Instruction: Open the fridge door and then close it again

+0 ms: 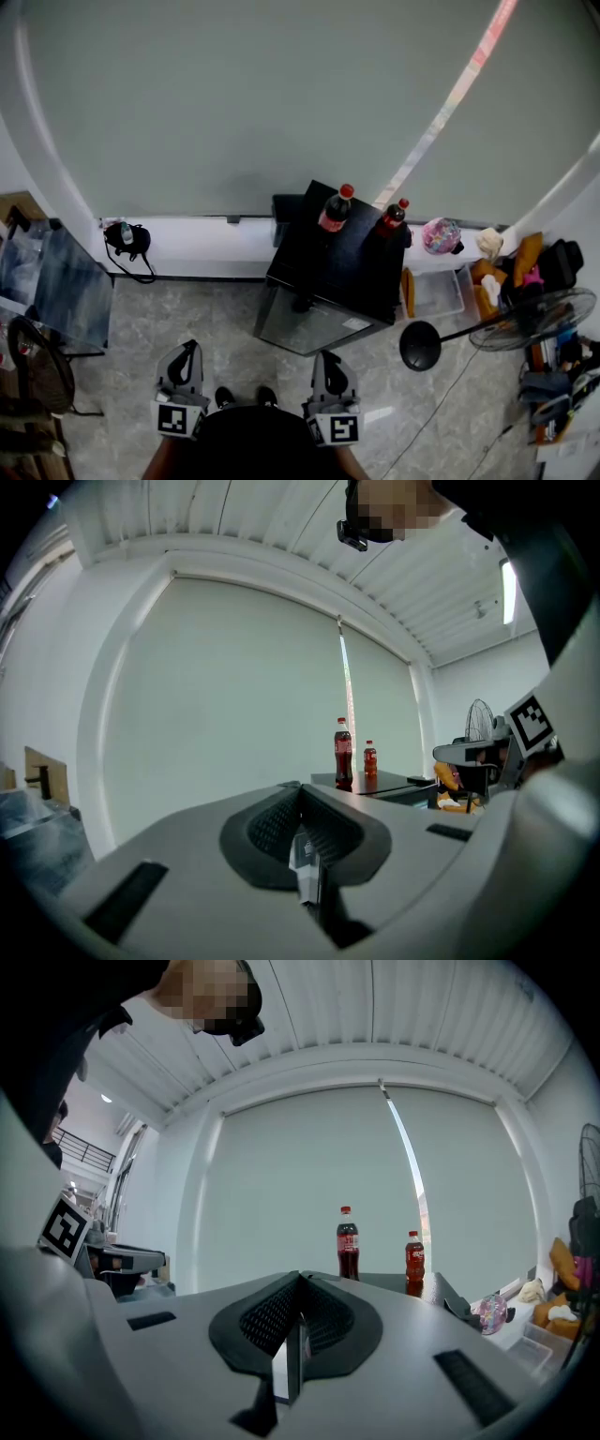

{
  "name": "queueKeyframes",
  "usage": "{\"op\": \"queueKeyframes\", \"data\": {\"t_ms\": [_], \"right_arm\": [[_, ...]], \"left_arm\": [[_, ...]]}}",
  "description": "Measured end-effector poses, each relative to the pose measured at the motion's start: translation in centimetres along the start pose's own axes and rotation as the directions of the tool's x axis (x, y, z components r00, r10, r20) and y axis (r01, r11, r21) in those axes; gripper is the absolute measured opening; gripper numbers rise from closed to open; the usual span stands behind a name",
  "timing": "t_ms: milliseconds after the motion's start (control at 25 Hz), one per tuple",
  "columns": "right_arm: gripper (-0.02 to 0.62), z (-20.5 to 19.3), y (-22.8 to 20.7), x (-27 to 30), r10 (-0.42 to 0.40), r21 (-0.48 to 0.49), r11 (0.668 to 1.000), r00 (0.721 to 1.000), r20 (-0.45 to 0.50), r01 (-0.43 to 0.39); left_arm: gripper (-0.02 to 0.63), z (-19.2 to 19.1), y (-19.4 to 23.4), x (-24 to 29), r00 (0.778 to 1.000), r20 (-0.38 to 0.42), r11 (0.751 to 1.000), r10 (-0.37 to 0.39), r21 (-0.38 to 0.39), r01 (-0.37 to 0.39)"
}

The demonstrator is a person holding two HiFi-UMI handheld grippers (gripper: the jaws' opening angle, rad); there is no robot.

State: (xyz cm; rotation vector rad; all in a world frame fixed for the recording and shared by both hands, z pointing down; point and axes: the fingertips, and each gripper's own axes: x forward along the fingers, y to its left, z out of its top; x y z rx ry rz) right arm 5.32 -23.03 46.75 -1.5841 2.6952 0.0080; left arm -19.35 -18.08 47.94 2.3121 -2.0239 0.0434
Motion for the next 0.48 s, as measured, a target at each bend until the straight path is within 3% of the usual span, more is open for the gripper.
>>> {"op": "queueKeyframes", "data": {"t_ms": [480], "right_arm": [[0.008, 0.12, -0.33, -0.20, -0.007, -0.009, 1.000, 1.000, 0.017, 0.007]], "left_arm": [[0.008, -0.31, -0.33, 0.36, 1.000, -0.016, 1.000, -0.010, 0.019, 0.010]]}}
